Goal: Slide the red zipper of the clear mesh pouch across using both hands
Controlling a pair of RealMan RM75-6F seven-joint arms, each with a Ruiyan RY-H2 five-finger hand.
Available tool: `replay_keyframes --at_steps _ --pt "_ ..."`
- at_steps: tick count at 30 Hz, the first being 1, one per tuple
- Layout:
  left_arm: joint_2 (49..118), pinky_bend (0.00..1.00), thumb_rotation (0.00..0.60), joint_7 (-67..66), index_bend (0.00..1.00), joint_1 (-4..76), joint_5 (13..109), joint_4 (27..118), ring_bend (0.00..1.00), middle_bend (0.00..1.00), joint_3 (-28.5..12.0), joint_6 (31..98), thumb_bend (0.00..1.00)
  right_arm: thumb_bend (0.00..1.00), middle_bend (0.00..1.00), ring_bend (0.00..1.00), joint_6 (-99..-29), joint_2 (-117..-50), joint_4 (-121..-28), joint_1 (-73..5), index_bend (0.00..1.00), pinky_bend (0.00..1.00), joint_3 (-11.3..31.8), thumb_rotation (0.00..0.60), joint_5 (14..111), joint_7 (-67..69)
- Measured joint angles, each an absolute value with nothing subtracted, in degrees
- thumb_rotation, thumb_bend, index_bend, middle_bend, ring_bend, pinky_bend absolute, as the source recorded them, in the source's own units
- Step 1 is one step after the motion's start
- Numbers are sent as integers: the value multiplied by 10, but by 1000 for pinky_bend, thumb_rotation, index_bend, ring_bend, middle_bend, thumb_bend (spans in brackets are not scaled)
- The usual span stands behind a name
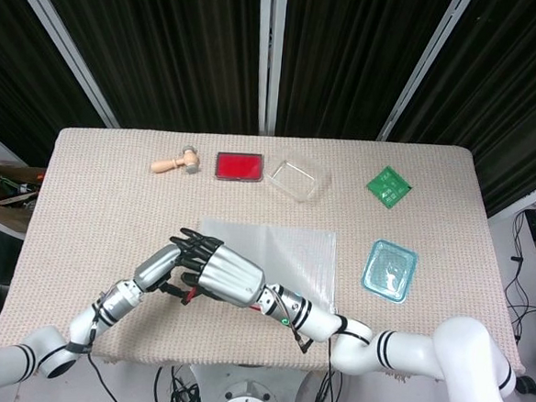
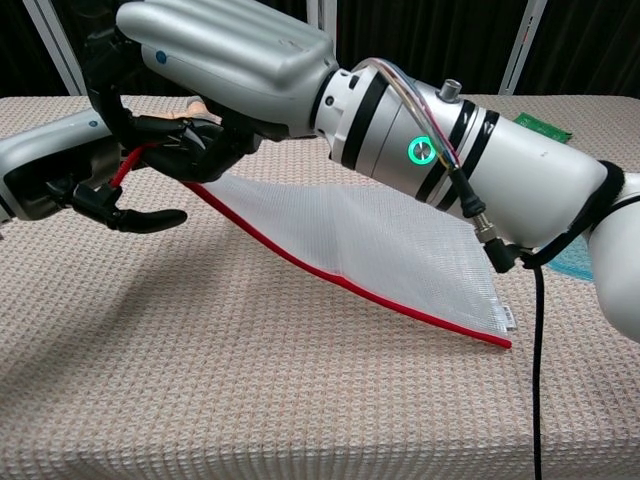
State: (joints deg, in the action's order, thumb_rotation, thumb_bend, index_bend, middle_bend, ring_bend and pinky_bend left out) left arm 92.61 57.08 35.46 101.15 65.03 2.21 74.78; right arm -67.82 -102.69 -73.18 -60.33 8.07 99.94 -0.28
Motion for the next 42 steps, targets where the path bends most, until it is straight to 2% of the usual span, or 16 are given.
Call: replay_keyframes --at_steps 6,14,23,33,42 --pt "937 135 600 612 480 350 1005 632 105 150 27 770 282 520 296 0 -685 -1027 -729 -602 954 0 80 600 1004 7" --pt "942 135 600 605 507 355 1005 625 105 150 35 772 285 519 297 0 -684 -1028 -724 -604 954 0 84 600 1002 12" --pt "951 135 600 633 633 356 996 623 105 195 38 771 407 522 297 0 -695 -1035 -712 -600 954 0 77 600 1010 14" --pt "962 135 600 717 649 344 984 606 105 205 50 776 430 522 295 0 -744 -1055 -681 -570 954 0 50 600 1033 10" --pt "966 135 600 774 659 336 981 598 105 206 53 791 452 521 293 0 -765 -1078 -644 -559 956 0 43 600 1044 10"
